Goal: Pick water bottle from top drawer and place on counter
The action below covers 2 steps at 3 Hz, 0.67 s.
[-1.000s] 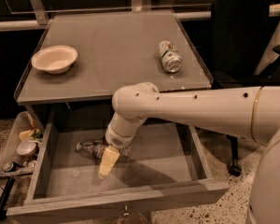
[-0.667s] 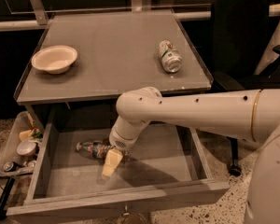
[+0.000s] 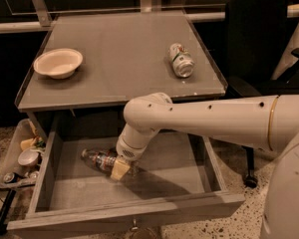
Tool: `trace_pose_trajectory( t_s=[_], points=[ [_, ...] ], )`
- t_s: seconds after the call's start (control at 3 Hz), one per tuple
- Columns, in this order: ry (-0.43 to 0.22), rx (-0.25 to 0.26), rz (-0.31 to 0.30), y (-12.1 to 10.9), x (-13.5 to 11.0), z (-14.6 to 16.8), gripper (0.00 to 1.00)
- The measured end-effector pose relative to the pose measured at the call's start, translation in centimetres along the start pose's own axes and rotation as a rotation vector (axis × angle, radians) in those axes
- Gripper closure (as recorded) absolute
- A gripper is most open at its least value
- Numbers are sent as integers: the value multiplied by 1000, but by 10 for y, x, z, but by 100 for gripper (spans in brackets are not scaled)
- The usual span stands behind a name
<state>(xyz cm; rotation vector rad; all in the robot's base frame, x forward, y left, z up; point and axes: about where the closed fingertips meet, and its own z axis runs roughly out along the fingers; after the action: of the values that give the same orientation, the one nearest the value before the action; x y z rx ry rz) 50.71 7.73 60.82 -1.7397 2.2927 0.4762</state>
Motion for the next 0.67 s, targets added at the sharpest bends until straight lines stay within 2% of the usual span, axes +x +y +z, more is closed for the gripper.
trace_pose_trajectory(
  t_s=[0.67],
  points=[
    [-12, -7, -4, 2, -2, -2, 88]
  ],
)
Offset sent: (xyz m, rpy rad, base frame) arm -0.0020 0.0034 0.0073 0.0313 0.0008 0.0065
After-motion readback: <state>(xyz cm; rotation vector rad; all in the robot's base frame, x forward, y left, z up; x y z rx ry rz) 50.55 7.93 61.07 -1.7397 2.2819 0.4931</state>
